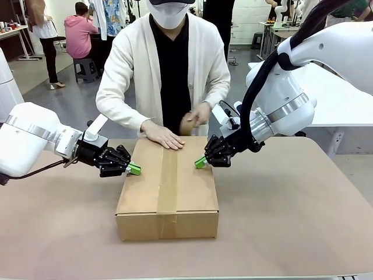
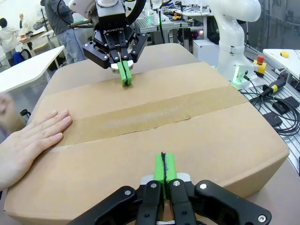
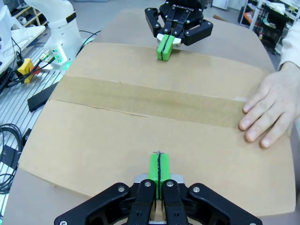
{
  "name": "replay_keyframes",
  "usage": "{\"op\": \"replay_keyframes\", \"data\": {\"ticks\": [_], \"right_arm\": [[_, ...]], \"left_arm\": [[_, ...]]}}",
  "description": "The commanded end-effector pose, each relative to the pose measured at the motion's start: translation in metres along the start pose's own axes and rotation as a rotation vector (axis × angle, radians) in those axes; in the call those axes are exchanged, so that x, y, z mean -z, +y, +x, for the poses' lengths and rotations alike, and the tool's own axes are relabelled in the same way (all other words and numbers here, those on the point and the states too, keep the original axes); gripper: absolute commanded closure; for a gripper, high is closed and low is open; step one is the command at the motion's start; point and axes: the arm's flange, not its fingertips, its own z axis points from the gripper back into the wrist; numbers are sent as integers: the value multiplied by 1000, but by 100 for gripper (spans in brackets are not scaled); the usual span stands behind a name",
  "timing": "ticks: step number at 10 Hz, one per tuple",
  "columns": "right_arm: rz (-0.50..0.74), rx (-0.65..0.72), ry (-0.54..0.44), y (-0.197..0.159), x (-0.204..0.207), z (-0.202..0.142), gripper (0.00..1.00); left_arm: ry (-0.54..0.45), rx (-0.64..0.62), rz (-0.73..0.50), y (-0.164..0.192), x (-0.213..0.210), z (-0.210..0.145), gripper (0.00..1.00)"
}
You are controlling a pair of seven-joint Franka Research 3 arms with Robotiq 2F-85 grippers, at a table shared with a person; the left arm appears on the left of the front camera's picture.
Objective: Wrap the clocks to prevent damage.
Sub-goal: After the human seals the box with tape, release both hands from the side flaps of the Package Box.
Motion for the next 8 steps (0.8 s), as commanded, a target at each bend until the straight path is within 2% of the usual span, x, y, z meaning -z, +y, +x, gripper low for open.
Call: {"op": "replay_keyframes", "data": {"ticks": [1,8], "right_arm": [[-3,-1,7,0,1,-4,99],[-3,-1,7,0,1,-4,99]], "left_arm": [[13,0,8,0,1,-4,99],[13,0,8,0,1,-4,99]]}}
